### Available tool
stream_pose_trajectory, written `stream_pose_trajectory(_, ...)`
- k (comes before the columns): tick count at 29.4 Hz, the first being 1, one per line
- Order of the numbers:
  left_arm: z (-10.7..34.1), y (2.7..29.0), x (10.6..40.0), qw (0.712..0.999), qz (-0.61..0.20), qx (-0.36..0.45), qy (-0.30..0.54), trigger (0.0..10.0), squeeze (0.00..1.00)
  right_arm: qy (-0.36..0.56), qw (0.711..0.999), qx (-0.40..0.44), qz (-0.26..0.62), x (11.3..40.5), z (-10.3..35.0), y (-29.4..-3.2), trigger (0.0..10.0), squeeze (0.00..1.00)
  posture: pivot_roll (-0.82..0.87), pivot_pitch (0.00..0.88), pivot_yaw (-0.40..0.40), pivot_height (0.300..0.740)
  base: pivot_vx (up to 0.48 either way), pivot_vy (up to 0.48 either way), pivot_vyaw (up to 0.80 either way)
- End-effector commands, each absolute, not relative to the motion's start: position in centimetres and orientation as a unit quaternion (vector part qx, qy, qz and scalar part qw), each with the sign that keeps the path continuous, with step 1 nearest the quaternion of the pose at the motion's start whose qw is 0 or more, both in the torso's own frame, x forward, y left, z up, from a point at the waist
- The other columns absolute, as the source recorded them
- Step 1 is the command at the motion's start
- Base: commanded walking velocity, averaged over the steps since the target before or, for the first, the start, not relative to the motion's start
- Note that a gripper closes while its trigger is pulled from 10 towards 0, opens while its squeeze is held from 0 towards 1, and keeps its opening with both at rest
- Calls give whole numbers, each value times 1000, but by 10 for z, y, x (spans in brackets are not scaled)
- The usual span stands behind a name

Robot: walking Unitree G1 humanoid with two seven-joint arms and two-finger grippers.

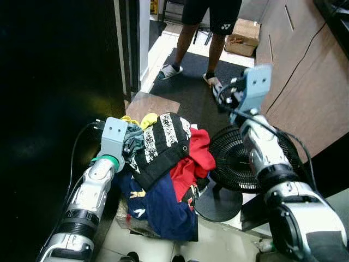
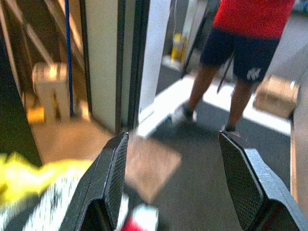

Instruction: Clothes washing

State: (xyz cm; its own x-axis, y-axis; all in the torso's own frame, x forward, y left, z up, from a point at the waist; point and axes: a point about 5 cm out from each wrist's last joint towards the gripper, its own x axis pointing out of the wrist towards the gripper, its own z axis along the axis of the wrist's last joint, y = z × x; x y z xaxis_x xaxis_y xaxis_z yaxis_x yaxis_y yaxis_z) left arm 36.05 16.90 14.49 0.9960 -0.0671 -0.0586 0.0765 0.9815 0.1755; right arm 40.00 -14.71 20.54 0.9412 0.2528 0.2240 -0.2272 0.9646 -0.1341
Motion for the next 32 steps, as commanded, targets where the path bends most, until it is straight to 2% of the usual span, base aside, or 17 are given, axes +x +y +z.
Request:
stream_pose_trajectory(1, 134, 171, 355, 995, -34, 85, 44, 10000, 0, -92, 986, -64, 125, 396, 186, -147, 10000, 0, 77, 144, -75, 740, 0, 0, 0)
stream_pose_trajectory(4, 134, 172, 349, 994, -43, 96, 41, 10000, 0, -83, 985, -65, 139, 389, 172, -140, 10000, 0, 74, 140, -73, 740, 0, 0, 0)
stream_pose_trajectory(10, 152, 164, 347, 990, -62, 123, 0, 10000, 0, -91, 986, -61, 127, 387, 170, -146, 10000, 0, 66, 130, -69, 740, 0, 0, 0)
stream_pose_trajectory(12, 188, 143, 349, 985, -92, 135, -59, 10000, 0, -112, 986, -65, 102, 380, 168, -161, 10000, 0, 53, 115, -60, 740, 0, 0, 0)
stream_pose_trajectory(13, 191, 135, 350, 983, -102, 138, -64, 10000, 0, -123, 985, -66, 98, 374, 167, -165, 10000, 0, 50, 111, -57, 740, 0, 0, 0)
stream_pose_trajectory(17, 192, 131, 351, 982, -108, 139, -64, 10000, 0, -129, 985, -67, 97, 371, 166, -167, 10000, 0, 48, 110, -55, 740, 0, 0, 0)
stream_pose_trajectory(19, 166, 127, 358, 984, -103, 148, -6, 10000, 0, -125, 986, -67, 92, 360, 155, -169, 10000, 0, 33, 110, -48, 740, 0, 0, 0)
stream_pose_trajectory(21, 166, 127, 358, 984, -103, 148, -6, 10000, 0, -125, 986, -67, 92, 360, 155, -169, 10000, 0, 33, 110, -48, 740, 0, 0, 0)
stream_pose_trajectory(22, 156, 127, 365, 984, -95, 146, 22, 10000, 0, -120, 986, -67, 90, 357, 150, -169, 10000, 0, 27, 111, -46, 740, 0, 0, 0)
stream_pose_trajectory(25, 156, 127, 365, 984, -95, 146, 22, 10000, 0, -120, 986, -67, 90, 357, 150, -169, 10000, 0, 27, 111, -46, 740, 0, 0, 0)
stream_pose_trajectory(27, 153, 131, 382, 986, -73, 142, 51, 10000, 0, -114, 987, -70, 91, 356, 146, -166, 10000, 0, 19, 113, -42, 740, 0, 0, 0)
stream_pose_trajectory(32, 157, 135, 389, 986, -63, 147, 55, 10000, 0, -112, 987, -71, 93, 357, 146, -164, 10000, 0, 19, 115, -42, 740, 0, 0, 0)
